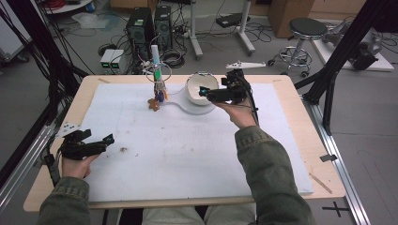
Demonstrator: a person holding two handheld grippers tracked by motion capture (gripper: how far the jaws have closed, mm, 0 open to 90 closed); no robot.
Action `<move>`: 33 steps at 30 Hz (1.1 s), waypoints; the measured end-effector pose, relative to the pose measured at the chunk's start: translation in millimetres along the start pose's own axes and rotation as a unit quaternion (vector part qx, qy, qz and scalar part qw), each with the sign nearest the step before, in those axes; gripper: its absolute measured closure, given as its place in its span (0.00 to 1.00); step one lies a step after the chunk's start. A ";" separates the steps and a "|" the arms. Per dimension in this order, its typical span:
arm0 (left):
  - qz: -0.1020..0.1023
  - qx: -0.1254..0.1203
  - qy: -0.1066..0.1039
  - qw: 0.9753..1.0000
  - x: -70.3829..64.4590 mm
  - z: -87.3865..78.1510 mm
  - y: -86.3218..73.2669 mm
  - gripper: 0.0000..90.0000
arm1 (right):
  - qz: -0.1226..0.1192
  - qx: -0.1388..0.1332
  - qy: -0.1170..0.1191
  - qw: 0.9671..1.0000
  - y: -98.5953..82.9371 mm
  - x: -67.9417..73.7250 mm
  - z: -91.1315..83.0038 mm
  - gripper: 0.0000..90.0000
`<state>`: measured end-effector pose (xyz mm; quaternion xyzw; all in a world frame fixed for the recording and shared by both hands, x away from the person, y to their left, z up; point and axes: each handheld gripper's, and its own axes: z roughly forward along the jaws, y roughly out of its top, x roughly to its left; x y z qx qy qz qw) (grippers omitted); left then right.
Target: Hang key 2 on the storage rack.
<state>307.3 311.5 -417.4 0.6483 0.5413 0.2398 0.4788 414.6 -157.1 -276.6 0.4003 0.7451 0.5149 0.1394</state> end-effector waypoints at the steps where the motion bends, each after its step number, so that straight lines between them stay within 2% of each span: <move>1: -0.001 -0.001 0.000 1.000 -0.1 0.2 0.0 0.02 | 0.000 -0.001 0.000 1.000 -2.5 -0.6 -1.4 0.01; 18: 0.001 0.004 -0.002 1.000 -0.6 0.4 -0.4 0.02 | -0.002 -0.019 -0.008 1.000 -54.1 -18.8 -18.1 0.01; 23: 0.004 0.007 -0.002 1.000 -1.8 0.1 -0.7 0.02 | -0.004 -0.031 -0.019 0.999 -69.8 -26.4 -25.2 0.01; 33: 0.001 0.011 -0.002 1.000 -2.3 0.3 -0.9 0.02 | 0.005 -0.031 -0.047 0.998 -98.3 -35.9 -38.3 0.01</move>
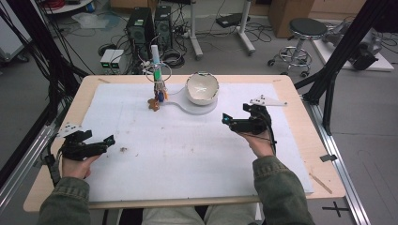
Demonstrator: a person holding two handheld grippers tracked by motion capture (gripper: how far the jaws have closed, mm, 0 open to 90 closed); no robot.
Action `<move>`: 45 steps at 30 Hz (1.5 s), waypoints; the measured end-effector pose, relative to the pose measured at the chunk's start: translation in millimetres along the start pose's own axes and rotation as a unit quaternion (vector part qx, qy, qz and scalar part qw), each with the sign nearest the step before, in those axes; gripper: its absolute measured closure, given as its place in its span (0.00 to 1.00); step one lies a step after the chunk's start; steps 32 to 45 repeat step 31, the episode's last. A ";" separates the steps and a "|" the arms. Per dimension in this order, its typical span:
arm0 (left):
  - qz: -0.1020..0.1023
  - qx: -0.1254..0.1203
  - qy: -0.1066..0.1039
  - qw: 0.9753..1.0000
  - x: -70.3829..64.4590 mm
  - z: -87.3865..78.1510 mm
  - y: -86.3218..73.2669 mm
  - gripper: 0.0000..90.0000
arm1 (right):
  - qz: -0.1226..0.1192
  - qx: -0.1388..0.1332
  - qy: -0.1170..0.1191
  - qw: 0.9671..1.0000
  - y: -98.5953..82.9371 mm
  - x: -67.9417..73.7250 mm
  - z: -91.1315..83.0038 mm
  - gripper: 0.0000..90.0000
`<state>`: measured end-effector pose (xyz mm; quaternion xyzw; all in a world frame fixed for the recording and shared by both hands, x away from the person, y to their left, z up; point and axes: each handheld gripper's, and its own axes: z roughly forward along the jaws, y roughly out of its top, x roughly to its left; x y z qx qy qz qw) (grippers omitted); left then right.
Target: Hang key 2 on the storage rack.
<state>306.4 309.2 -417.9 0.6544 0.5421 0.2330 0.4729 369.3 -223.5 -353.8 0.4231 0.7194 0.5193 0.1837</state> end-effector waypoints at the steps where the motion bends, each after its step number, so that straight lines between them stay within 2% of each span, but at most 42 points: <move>1: 0.000 0.001 0.000 1.000 0.0 -0.1 0.0 0.02 | 0.000 -0.001 -0.003 1.000 -2.1 -0.9 -1.1 0.01; 11: 0.000 0.000 0.000 1.000 -0.1 -0.5 -0.1 0.02 | 0.018 -0.004 -0.026 0.999 -24.2 -7.9 -12.2 0.01; 17: 0.000 -0.001 0.000 1.000 -0.4 -0.7 -0.2 0.02 | 0.019 -0.007 -0.042 0.999 -39.0 -12.1 -17.0 0.01; 22: 0.002 -0.001 0.000 1.000 -0.6 -0.8 -0.2 0.02 | 0.031 -0.020 -0.035 0.999 -47.7 -17.8 -21.6 0.01; 25: 0.003 -0.001 -0.001 1.000 -0.8 -0.9 -0.2 0.02 | 0.032 -0.012 -0.039 0.999 -52.5 -20.3 -20.0 0.01; 29: 0.002 0.001 -0.001 1.000 -0.6 0.3 -0.3 0.02 | 0.025 -0.014 -0.036 0.999 -53.1 -20.6 -19.5 0.01; 45: 0.004 0.002 -0.002 1.000 -0.4 1.0 -0.4 0.02 | 0.027 -0.018 -0.034 0.999 -52.7 -19.9 -20.0 0.01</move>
